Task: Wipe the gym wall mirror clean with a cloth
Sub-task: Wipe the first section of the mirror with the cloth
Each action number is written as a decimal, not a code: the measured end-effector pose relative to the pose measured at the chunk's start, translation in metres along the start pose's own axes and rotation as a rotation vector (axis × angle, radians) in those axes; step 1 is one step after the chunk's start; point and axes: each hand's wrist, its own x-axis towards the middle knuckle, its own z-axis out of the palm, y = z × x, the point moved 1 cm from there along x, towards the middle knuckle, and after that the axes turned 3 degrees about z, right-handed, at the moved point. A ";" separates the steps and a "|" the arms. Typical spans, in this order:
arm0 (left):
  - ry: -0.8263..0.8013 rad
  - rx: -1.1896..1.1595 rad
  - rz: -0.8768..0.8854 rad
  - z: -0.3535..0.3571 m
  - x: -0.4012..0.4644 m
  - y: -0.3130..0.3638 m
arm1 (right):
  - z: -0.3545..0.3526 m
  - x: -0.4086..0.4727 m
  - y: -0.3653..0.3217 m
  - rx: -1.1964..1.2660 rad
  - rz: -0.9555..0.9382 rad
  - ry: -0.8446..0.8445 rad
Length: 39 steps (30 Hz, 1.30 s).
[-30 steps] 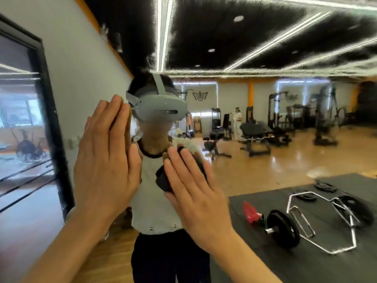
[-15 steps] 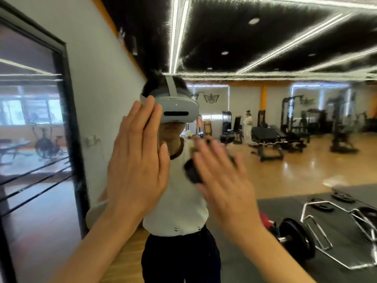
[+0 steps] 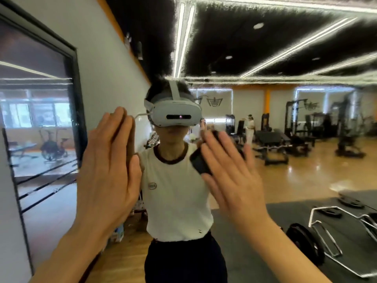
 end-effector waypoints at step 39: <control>-0.026 0.155 0.014 -0.006 0.005 0.005 | 0.031 0.104 -0.081 -0.101 0.194 0.036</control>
